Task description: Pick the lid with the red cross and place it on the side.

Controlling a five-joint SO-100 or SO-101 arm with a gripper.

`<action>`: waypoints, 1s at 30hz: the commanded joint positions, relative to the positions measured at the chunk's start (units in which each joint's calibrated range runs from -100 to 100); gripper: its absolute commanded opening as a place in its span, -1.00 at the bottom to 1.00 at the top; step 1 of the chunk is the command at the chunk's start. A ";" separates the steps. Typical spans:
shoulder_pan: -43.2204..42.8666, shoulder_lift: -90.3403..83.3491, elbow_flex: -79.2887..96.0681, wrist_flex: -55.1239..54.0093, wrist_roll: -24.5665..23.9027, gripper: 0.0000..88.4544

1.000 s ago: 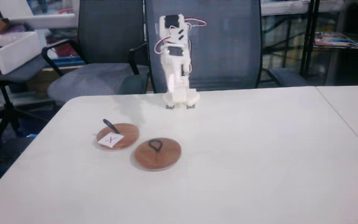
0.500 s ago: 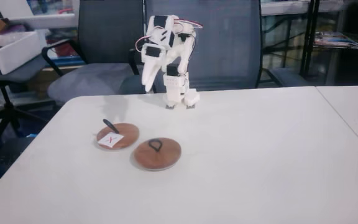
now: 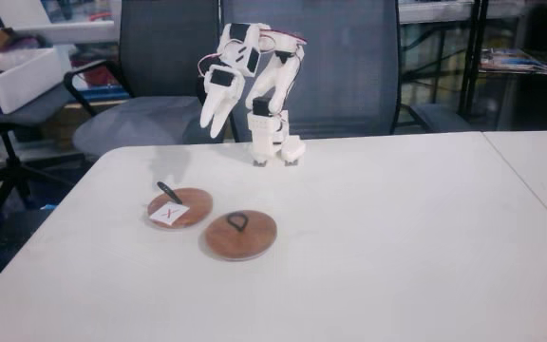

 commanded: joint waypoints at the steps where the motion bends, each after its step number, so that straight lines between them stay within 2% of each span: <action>1: 0.44 0.27 -2.34 -0.73 -0.32 -0.33; 5: 0.44 3.00 -1.34 0.22 -0.32 -0.33; 10: 1.34 18.85 -1.98 0.22 -0.32 -0.33; 15: 3.29 27.12 -5.42 0.04 -0.37 -0.33; 22: 3.14 27.63 -12.77 0.13 -0.37 -0.33; 30: 3.36 27.63 -13.40 0.13 -0.37 -0.33</action>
